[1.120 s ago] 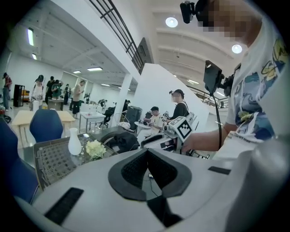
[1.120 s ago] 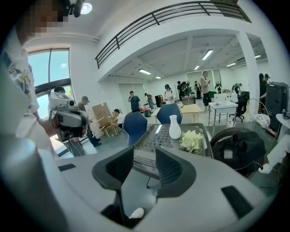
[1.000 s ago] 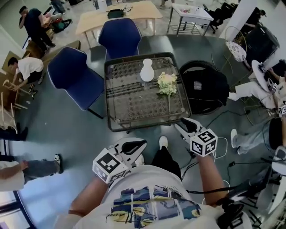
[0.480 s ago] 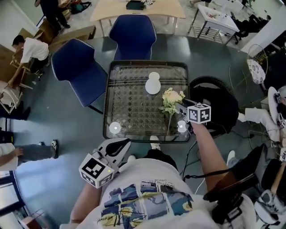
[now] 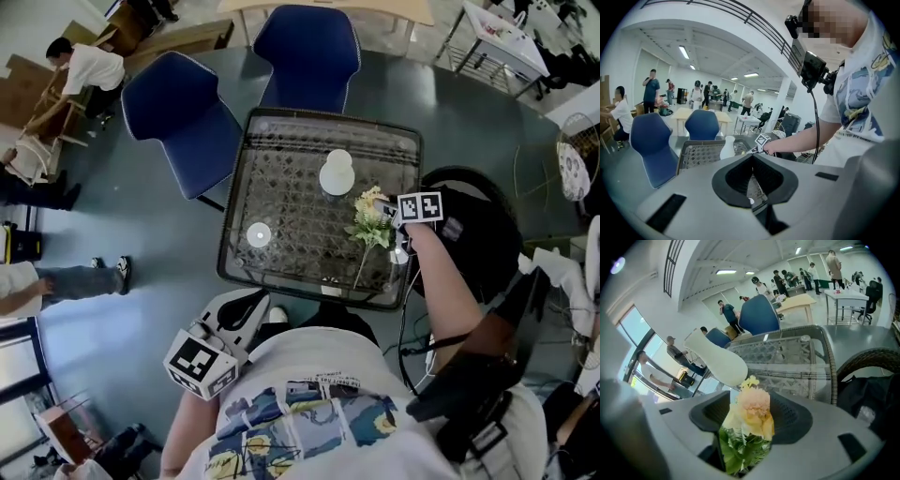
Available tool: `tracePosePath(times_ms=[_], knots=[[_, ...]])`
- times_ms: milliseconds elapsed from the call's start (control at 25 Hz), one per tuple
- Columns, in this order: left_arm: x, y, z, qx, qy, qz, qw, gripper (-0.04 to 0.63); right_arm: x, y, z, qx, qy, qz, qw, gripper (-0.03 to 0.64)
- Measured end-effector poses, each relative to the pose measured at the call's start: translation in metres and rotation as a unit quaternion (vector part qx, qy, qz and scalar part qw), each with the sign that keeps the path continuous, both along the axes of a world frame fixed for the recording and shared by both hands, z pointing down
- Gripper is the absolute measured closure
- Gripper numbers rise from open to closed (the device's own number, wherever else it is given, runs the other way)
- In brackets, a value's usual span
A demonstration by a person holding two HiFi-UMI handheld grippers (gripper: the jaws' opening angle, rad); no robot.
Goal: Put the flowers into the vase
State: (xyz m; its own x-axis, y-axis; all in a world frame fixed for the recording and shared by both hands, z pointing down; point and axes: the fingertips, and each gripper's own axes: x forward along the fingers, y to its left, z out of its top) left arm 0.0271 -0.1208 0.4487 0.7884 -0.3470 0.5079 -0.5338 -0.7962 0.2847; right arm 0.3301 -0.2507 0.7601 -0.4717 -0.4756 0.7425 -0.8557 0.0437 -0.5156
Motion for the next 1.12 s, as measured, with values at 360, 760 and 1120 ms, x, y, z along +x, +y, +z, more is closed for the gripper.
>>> tracePosePath(times_ms=[360, 760, 1120], knots=[[-0.029, 0.001, -0.004, 0.013, -0.014, -0.05, 0.9986, 0.586, 0.001, 0.008, -0.001, 0.029, 0.028, 0.006, 0.999, 0.558], [-0.029, 0.005, -0.012, 0.038, 0.018, -0.017, 0.999, 0.586, -0.001, -0.008, -0.175, 0.231, 0.146, -0.037, 0.961, 0.572], [-0.028, 0.011, -0.023, 0.052, 0.037, -0.006, 0.9979, 0.586, -0.015, -0.036, -0.346, 0.408, 0.189, -0.043, 0.892, 0.574]])
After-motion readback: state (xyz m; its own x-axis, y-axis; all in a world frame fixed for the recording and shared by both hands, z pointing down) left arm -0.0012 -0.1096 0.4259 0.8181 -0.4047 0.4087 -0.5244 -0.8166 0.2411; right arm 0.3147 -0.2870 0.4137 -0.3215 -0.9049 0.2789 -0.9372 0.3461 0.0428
